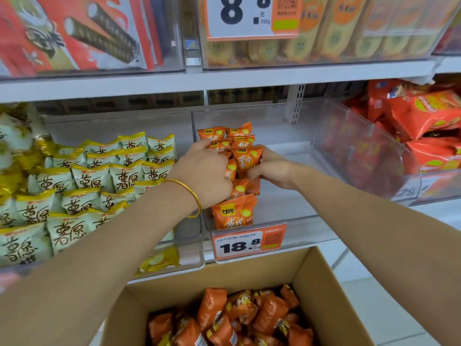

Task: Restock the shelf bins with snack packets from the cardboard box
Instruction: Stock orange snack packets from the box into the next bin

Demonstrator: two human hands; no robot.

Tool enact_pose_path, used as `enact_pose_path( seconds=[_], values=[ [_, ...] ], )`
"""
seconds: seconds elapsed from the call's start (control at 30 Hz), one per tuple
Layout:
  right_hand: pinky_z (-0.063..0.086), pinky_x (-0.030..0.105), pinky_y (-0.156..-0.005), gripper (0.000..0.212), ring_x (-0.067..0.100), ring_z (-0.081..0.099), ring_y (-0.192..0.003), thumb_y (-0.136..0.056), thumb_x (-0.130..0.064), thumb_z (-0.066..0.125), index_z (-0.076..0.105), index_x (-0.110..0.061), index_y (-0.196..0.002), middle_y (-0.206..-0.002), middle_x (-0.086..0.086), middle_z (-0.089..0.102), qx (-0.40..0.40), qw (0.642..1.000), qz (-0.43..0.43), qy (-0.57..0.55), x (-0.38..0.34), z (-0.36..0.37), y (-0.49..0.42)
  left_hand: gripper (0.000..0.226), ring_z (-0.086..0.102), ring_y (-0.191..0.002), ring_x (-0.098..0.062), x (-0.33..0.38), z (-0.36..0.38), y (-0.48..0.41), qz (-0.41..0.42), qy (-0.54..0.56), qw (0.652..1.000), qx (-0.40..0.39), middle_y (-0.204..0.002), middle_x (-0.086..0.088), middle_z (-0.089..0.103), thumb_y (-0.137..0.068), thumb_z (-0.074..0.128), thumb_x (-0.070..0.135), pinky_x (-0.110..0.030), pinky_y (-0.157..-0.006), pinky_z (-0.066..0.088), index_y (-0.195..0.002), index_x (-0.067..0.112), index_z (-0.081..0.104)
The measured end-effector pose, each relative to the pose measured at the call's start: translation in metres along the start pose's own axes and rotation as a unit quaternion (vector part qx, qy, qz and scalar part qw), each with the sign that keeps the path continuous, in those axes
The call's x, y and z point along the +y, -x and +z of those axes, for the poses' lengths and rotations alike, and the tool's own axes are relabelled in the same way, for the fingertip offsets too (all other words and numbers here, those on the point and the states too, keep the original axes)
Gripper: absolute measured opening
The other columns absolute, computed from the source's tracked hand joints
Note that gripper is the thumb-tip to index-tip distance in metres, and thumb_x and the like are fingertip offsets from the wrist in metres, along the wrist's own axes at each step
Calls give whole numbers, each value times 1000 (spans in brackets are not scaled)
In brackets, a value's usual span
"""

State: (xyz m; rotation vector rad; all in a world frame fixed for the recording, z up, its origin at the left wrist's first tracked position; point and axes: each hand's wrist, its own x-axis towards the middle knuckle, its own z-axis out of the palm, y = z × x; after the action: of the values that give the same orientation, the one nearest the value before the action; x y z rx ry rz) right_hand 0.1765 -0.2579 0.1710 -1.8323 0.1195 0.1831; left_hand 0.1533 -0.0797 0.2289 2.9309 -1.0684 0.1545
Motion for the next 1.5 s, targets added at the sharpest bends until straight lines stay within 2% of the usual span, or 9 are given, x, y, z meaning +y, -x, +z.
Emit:
enact_pose_path(
  seconds=[0.17,0.37,0.43,0.57,0.83,1.03,1.27,1.33,1.5],
  values=[
    [48,47,-97,57,26,57,-107,-70,15,69,49,-19,-110,-100,3,62,70,996,59,-5,-2,-10,7,28,33,-130,-19,-1,1,0,1,-13,1000,17,-106,-5,58,-92,43,27,-27,-112,15,-106,11,61],
    [49,53,-94,75,35,53,-114,-69,20,67,38,-17,-128,-121,17,54,167,982,83,-14,-9,0,6,34,29,-134,-19,-1,2,1,3,-16,999,31,-117,-6,58,-92,44,27,-27,-113,14,-117,10,61],
    [48,50,-97,83,36,52,-117,-71,21,64,32,-13,-139,-128,19,52,156,982,104,-23,-9,10,3,33,29,-135,-19,0,1,2,4,-18,999,26,-117,-6,58,-92,44,26,-26,-113,12,-115,11,61],
    [45,34,-90,50,25,51,-107,-80,13,59,46,-6,-124,-114,9,54,160,976,146,-11,-14,23,4,32,30,-135,-18,3,-1,2,8,-25,999,18,-119,-6,59,-93,43,25,-26,-113,8,-116,11,61],
    [51,51,-91,61,35,57,-111,-75,17,59,49,-12,-128,-118,15,60,175,976,112,-61,-3,30,0,18,34,-129,-18,3,-2,1,-6,-25,1000,7,-97,-2,58,-92,44,24,-29,-113,15,-92,14,59],
    [51,50,-93,50,31,60,-109,-77,10,63,52,-12,-121,-116,12,63,162,984,77,-13,0,34,-1,30,31,-134,-19,5,-3,1,-5,-44,999,-5,-116,-4,61,-92,42,22,-28,-116,7,-112,12,62],
    [50,40,-90,62,28,57,-112,-75,-5,75,44,-15,-127,-121,8,59,159,981,100,57,-7,28,5,10,34,-127,-26,1,-4,1,-26,-13,999,-25,-92,-4,44,-88,47,21,-39,-106,35,-85,12,50],
    [46,36,-85,66,25,53,-108,-76,-7,75,39,-15,-131,-125,7,56,149,981,110,59,-11,24,10,16,37,-124,-27,-1,-3,-1,-28,-28,999,-31,-103,-8,51,-89,47,24,-43,-102,39,-92,12,56],
    [39,46,-107,95,31,39,-133,-77,-5,76,17,-16,-150,-147,11,38,149,982,100,61,-18,18,24,33,42,-118,-23,-5,-2,-1,-27,-46,999,3,-115,-6,55,-90,44,34,-44,-103,37,-108,13,62]
  ],
)
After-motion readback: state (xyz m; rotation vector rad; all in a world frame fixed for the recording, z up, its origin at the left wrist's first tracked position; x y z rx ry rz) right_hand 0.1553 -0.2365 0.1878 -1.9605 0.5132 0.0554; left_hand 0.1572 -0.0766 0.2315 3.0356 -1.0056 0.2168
